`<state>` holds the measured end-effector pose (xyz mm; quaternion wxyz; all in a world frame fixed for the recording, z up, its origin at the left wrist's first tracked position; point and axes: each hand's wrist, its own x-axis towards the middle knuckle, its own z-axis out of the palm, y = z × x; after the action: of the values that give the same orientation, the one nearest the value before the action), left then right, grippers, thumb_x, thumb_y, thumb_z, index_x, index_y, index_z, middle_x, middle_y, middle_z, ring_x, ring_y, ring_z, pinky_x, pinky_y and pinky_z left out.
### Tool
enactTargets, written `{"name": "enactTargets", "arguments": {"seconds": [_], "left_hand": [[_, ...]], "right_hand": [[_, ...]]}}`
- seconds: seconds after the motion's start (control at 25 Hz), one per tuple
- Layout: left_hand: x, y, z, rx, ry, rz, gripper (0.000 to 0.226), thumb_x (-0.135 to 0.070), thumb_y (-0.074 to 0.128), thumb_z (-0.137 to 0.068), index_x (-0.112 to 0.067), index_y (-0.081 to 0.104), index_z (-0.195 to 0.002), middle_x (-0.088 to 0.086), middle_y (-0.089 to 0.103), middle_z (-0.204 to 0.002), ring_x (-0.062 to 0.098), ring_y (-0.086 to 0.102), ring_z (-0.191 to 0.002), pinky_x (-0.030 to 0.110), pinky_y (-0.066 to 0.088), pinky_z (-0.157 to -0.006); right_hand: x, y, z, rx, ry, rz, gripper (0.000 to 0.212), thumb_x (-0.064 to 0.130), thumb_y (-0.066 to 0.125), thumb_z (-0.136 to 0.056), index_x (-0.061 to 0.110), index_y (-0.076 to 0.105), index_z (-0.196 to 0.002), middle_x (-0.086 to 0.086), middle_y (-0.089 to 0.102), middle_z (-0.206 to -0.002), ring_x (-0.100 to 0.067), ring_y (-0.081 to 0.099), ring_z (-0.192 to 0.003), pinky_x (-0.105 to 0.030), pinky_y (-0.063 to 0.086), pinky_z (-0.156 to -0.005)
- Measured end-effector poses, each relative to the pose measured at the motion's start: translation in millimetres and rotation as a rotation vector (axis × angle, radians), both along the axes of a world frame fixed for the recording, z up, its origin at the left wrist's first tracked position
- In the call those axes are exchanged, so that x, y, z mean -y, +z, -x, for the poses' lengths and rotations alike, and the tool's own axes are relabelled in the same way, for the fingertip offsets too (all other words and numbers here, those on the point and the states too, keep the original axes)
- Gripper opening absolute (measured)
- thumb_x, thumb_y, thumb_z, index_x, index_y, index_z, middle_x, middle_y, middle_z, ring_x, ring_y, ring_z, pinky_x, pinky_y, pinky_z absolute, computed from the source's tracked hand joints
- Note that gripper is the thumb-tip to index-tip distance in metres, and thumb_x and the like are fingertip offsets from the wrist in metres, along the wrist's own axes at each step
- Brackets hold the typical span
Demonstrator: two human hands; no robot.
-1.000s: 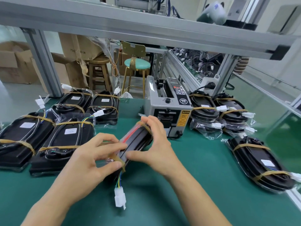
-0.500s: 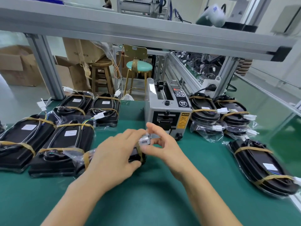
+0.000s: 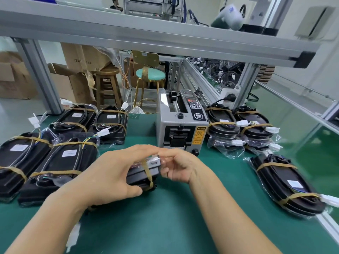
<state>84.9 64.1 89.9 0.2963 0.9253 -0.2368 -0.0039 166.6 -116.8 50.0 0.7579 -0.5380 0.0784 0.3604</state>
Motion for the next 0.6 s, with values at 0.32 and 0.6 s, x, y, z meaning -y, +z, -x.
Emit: {"name": "enactTargets", "arguments": {"seconds": [0.32,0.6], "left_hand": [[4,-5,-3,-0.1,0.189,0.085,0.06,-0.03,0.081,-0.048,-0.057,0.062,-0.098,-0.017,0.07,-0.102,0.007,0.062,-0.099,0.033,0.046,-0.092],[16,-14,1,-0.029,0.384,0.082,0.056,-0.027,0.086,-0.054,-0.036,0.067,-0.106,-0.019,0.068,-0.097,0.008,0.061,-0.095,0.027,0.047,-0.085]], "right_hand": [[-3,-15,12,0.411,-0.308,0.395,0.008,0.016,0.066,-0.085,0.02,0.071,-0.08,0.01,0.062,-0.069,-0.007,0.051,-0.068,-0.019,0.042,-0.066],[11,-5,-7,0.52,-0.859,0.554,0.024,0.02,0.063,-0.089,0.007,0.062,-0.069,-0.003,0.071,-0.084,-0.02,0.057,-0.1,-0.035,0.052,-0.08]]}}
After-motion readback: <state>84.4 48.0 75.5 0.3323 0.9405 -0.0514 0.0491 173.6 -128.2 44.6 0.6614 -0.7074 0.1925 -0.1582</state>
